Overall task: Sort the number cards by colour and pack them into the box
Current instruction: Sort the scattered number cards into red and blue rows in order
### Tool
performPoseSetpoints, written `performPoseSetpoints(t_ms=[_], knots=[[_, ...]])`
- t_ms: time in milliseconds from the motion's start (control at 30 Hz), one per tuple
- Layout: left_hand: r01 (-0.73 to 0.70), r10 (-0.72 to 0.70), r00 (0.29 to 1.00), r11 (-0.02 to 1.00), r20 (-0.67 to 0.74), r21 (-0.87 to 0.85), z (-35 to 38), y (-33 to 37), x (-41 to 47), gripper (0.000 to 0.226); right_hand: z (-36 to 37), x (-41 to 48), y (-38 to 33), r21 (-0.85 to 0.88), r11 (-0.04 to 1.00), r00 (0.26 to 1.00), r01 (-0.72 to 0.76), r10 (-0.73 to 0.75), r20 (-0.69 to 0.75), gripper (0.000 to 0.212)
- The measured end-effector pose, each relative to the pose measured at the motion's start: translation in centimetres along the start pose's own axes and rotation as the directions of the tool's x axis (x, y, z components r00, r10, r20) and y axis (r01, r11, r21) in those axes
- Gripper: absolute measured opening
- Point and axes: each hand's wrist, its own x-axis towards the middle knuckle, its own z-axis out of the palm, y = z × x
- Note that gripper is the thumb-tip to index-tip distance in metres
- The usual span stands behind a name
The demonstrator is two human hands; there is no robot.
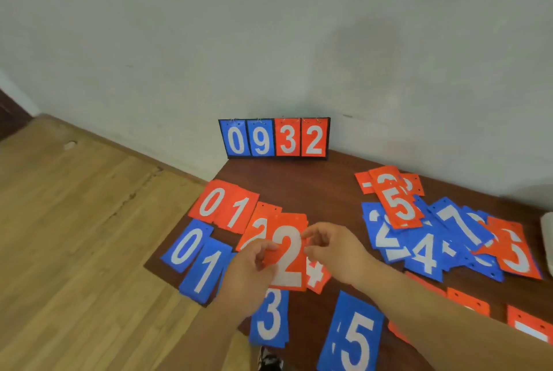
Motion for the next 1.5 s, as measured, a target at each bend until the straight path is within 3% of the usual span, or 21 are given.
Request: performPoseSetpoints(t_ms=[267,400,667,900,1167,1500], knots=[[-0.067,0.048,0.997,0.934,0.064,0.351,-6.0,-5.4,10.4,0.037,8.1,10.7,-0.9,-0.024,0.987,0.987,-0.158,0.157,-0.024,0.024],[-0.083,0.02,0.987,0.91,0.157,0.407,-5.8,-7.4,13.6,0.036,9.8,13.1,0.3,-0.054,0.965,0.966,-0.256,0.254,-0.044,0.016],[-0.144,0.047,0.98,0.833,0.191,0.535,-6.0,-8.2,15.2,0.045,8.3,13.5,0.7,-0.21,0.925,0.948,-0.316,0.318,-0.025,0.021],[-0.318,0.188,0.944,0.732,0.271,0.603,-6.0,-5.1,14.2,0.057,3.2,7.5,-1.1,-0.318,0.898,0.952,-0.305,0.273,-0.142,0.042],[-0.527,0.408,0.846,0.534,0.344,0.662,-0.7,2.0,10.0,0.064,-4.4,-4.3,1.3,-0.381,0.873,0.899,-0.304,0.131,-0.417,0.059],[-0.536,0.456,0.825,0.441,0.334,0.72,9.8,9.2,1.5,0.07,-14.8,-23.0,10.5,-0.378,0.828,0.8,-0.413,0.132,-0.586,0.066]])
